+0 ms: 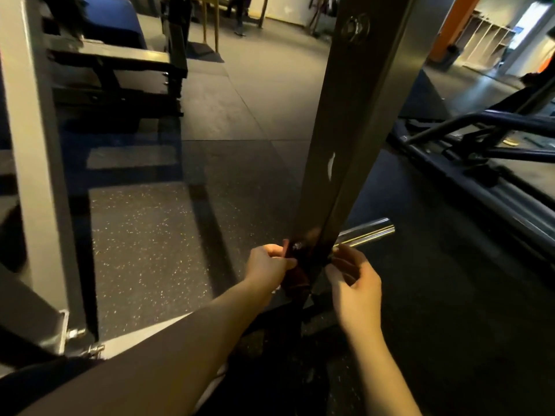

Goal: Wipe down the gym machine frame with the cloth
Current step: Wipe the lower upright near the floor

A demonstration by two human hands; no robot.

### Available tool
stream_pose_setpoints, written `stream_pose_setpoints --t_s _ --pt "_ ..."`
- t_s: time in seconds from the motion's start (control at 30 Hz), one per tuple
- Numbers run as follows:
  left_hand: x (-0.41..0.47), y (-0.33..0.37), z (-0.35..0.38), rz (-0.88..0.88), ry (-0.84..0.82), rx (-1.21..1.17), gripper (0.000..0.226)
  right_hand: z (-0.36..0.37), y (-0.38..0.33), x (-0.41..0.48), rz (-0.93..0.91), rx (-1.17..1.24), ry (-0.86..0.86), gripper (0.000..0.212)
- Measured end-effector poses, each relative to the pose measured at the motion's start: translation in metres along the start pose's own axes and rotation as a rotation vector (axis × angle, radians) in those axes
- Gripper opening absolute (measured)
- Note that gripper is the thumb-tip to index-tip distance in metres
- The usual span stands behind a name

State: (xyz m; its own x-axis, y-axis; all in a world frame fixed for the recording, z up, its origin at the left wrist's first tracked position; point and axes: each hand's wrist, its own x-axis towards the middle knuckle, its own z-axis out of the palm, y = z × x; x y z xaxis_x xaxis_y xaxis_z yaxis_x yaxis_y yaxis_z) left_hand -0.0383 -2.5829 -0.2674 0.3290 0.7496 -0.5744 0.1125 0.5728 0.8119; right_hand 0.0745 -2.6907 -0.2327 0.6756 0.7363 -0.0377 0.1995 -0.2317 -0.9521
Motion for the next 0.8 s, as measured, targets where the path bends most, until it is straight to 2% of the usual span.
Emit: stream_pose_setpoints --t_s 0.1,0.17,0.27,0.33,0.47,0.6,0.7,0.8 --pt "-0.010 0.002 -0.010 -0.117 -0.097 -0.104 0.022 0.010 -0.003 -0.004 0.018 0.045 0.034 0.032" --pt "-0.011 0.001 -0.013 -0.136 -0.102 -0.107 0.026 0.012 -0.006 -0.005 0.017 0.035 0.054 0.031" --pt "-0.008 0.006 -0.015 -0.074 0.041 -0.135 0.020 0.008 -0.009 -0.004 -0.005 -0.019 0.062 0.036" --pt "-0.008 0.016 -0.011 0.006 0.081 -0.121 0.014 0.004 -0.011 -0.005 -0.029 -0.034 0.063 0.034" --pt "-0.029 0.049 -0.005 0.147 0.062 0.008 0.005 0.002 -0.020 -0.007 -0.069 -0.018 0.044 0.031" --pt "-0.047 0.063 -0.011 0.248 -0.026 0.106 0.012 0.005 -0.021 -0.008 -0.073 0.003 0.025 0.029" --pt "-0.052 0.061 -0.016 0.247 -0.049 0.042 0.011 0.004 -0.022 -0.009 -0.065 0.014 0.011 0.030" --pt "-0.051 0.052 -0.012 0.145 0.018 0.024 0.011 0.000 -0.028 -0.010 -0.074 -0.002 0.007 0.015"
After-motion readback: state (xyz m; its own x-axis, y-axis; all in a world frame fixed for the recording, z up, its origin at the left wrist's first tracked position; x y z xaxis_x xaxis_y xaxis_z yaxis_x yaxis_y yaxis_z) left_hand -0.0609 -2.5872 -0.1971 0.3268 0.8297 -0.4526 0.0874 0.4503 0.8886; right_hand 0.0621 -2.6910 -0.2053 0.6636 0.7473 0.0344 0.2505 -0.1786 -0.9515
